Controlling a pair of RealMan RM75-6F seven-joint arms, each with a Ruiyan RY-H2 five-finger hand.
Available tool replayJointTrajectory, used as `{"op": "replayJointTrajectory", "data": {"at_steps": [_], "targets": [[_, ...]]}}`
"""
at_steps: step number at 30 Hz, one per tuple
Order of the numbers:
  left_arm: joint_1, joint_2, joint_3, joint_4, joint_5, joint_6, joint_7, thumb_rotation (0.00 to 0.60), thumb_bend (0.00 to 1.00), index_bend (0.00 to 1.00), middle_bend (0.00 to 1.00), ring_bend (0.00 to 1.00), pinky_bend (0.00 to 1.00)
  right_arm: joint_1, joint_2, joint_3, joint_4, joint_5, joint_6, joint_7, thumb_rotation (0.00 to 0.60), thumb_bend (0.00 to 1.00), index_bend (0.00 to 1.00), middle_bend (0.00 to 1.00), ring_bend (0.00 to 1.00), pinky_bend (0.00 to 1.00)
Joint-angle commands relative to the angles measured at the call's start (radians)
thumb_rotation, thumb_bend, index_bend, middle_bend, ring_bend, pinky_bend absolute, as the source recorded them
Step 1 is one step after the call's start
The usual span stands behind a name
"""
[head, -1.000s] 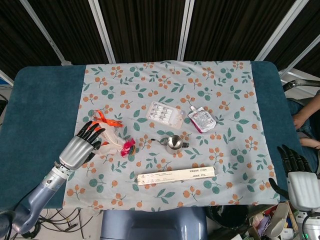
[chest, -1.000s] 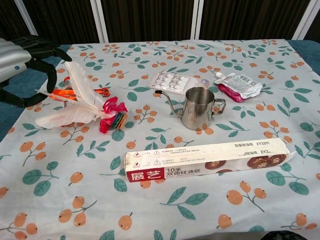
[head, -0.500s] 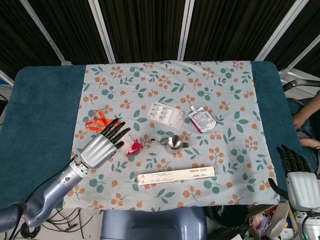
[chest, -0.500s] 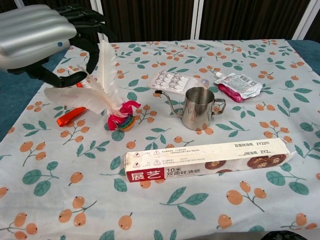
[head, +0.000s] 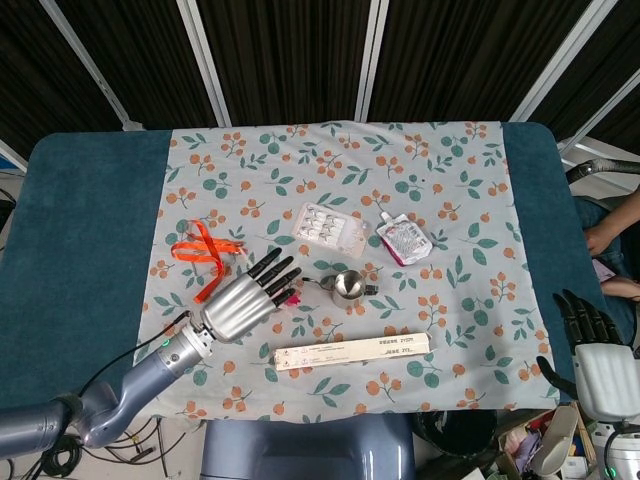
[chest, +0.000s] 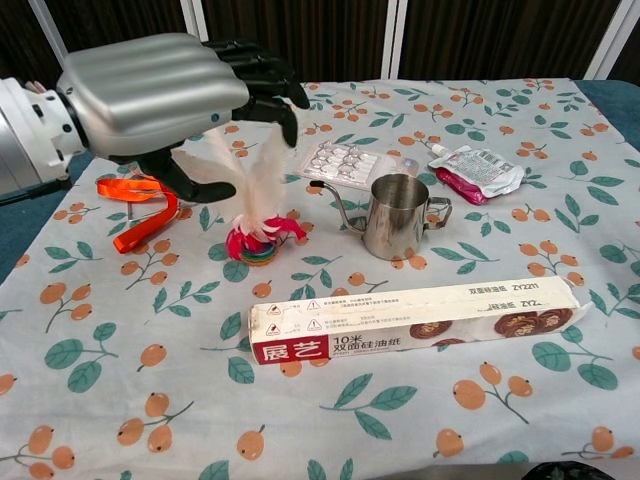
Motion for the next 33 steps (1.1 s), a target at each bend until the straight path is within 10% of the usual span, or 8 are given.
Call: {"op": "replayJointTrajectory", "data": {"at_steps": [1, 17, 33], "targets": [[0.001, 0.000, -0.007, -0.034, -0.034, -0.007, 0.035, 0.600, 0.19, 0.00, 0.06, 0.00, 0.00, 0.000, 0.000, 0.000, 0.000, 0.000, 0.000, 0.001, 0.600, 0.14, 0.07, 0.05, 0.10, 0.16], [0.118, 0.196, -0.053, -0.194, -0.061, 0.222, 0.024, 0.600, 0.21, 0.00, 0.06, 0.00, 0.00, -0.001, 0.000, 0.003, 0.000, 0.004, 0.003, -0.002, 0.600, 0.13, 0.07, 0.05, 0.10, 0.16], [0.513, 0.450, 0.131, -0.114, -0.122, 0.528, -0.475, 0.600, 0.21, 0.00, 0.03, 0.00, 0.00, -0.002, -0.004, 0.007, 0.004, 0.002, 0.013, -0.010, 0.600, 0.14, 0.07, 0.05, 0.10, 0.16]]}}
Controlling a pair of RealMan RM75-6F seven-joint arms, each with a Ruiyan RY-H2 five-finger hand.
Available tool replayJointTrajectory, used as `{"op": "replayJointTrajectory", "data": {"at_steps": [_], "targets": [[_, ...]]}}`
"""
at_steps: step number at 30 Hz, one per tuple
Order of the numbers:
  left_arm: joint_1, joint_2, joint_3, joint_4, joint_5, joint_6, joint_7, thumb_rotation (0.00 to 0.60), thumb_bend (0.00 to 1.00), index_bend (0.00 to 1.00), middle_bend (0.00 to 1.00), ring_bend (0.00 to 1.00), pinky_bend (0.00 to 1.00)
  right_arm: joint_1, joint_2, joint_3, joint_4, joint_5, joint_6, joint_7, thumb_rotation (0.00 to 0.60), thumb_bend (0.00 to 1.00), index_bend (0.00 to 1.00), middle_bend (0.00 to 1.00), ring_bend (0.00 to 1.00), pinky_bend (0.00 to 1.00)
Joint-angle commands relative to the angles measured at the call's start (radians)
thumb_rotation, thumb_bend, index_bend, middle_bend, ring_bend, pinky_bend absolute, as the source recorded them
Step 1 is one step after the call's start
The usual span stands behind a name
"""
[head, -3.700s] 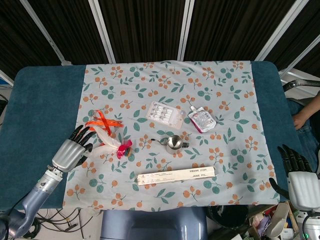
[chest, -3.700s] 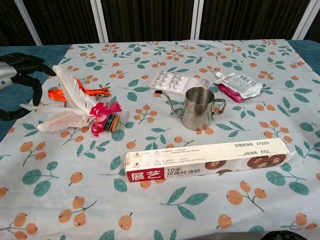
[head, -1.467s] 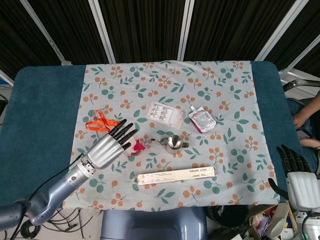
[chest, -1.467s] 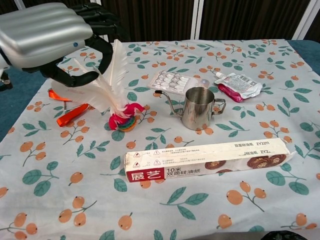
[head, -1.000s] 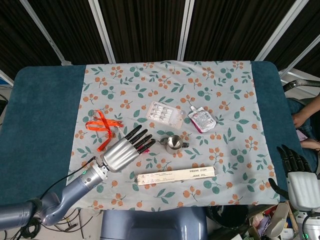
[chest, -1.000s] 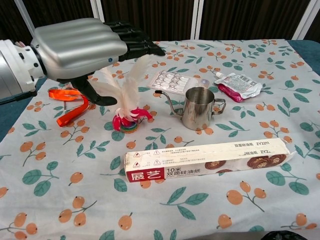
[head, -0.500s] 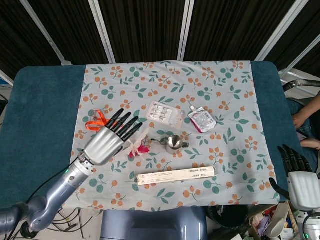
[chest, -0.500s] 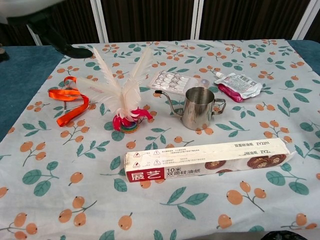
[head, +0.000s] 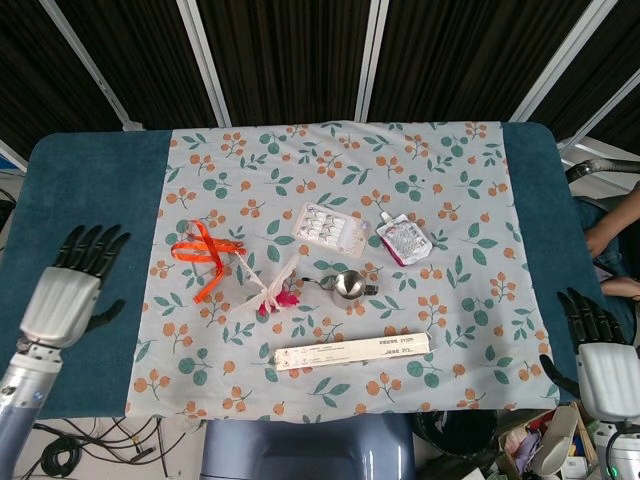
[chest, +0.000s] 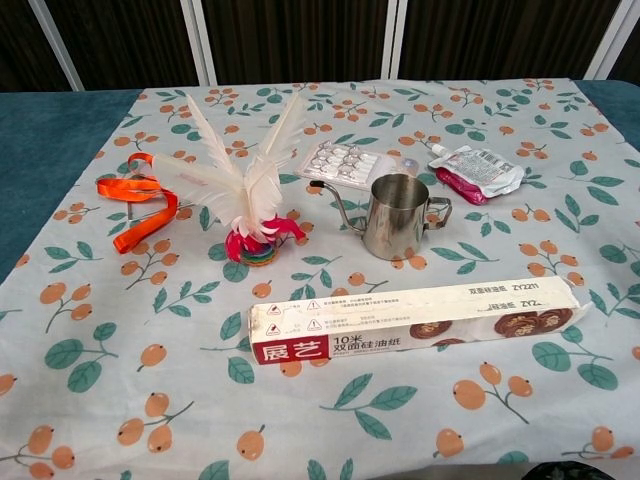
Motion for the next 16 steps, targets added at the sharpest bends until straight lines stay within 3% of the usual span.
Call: {"op": "replayJointTrajectory", "data": {"at_steps": [1, 8, 16], "targets": [[0.106, 0.035, 0.068, 0.106, -0.001, 0.104, -0.175, 0.600, 0.21, 0.00, 0.03, 0.00, 0.00, 0.000, 0.000, 0.001, 0.001, 0.001, 0.000, 0.001, 0.600, 0.13, 0.07, 0.05, 0.10, 0.16], [0.187, -0.008, 0.088, 0.282, 0.025, 0.181, -0.389, 0.600, 0.21, 0.00, 0.03, 0.00, 0.00, 0.000, 0.000, 0.000, 0.001, -0.002, 0.001, 0.003, 0.600, 0.13, 0.07, 0.05, 0.10, 0.16], [0.196, -0.035, 0.060, 0.374, 0.042, 0.205, -0.481, 0.600, 0.21, 0.00, 0.03, 0.00, 0.00, 0.000, 0.001, 0.001, 0.001, -0.002, 0.002, 0.004, 0.600, 0.13, 0.07, 0.05, 0.10, 0.16]]}}
